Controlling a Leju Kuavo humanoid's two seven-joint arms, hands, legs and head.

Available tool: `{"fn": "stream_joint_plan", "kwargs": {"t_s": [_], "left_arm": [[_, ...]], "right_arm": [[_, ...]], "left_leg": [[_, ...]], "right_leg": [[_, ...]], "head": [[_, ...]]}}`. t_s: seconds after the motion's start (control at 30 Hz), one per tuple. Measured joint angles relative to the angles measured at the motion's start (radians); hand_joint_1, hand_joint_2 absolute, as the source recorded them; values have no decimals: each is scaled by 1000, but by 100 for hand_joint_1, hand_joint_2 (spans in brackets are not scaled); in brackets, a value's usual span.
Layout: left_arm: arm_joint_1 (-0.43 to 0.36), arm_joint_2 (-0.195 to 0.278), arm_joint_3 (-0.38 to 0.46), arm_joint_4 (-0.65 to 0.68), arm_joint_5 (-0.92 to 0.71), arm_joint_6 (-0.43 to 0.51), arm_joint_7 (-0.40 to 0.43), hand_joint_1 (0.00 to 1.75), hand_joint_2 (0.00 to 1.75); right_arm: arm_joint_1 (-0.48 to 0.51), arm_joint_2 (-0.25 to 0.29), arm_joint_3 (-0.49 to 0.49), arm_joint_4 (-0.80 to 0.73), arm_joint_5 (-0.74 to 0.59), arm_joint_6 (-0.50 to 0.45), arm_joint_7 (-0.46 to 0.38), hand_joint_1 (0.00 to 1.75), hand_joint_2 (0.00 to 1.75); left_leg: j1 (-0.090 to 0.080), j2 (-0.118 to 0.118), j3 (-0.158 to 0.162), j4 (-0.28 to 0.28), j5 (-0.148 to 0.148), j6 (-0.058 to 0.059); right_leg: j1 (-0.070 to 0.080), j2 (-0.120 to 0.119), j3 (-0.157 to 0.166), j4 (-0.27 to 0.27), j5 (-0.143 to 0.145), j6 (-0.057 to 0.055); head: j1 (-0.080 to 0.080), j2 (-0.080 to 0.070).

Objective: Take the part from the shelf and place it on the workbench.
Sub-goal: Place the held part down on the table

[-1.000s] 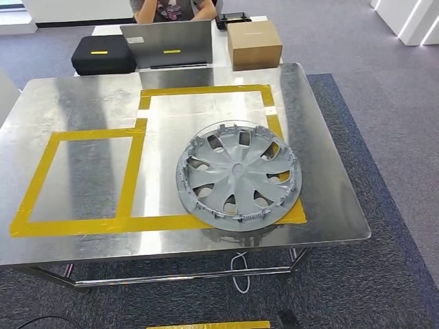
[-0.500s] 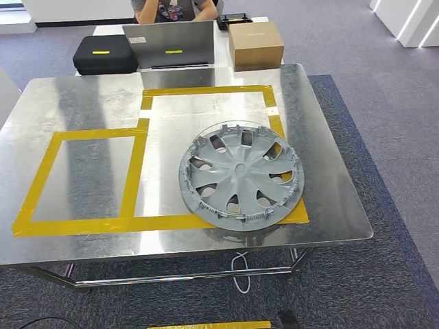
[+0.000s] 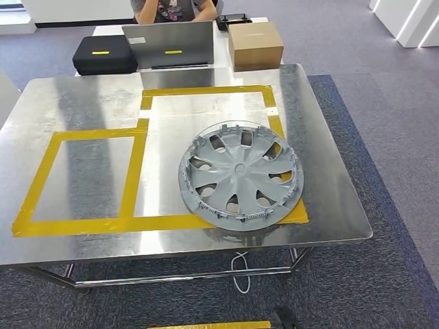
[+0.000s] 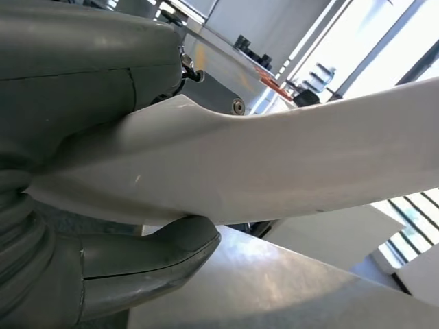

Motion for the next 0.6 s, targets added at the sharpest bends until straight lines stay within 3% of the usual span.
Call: {"fn": "stream_joint_plan", "kwargs": {"t_s": [0.13,0.27,0.6], "left_arm": [[-66,77,-74,113,-99,10,81,175,175],[-164,121,-183,222,-242,13,181,175,175],[-340,128,-395,374,-434,-13,298,175,175]], "right_arm": [[-9,-11,4,-1,12,7,14,0,175],[-16,-12,16,-1,26,11,22,0,175],[-26,-12,25,-2,42,22,35,0,175]], "left_leg": [[0,0,0,1,0,0],[0,0,-1,2,1,1],[0,1,-2,5,1,2]], "right_leg": [[0,0,0,0,1,1],[0,-1,0,0,2,2],[-1,2,-1,0,3,5]], "head": [[0,0],[0,0],[0,0]]}}
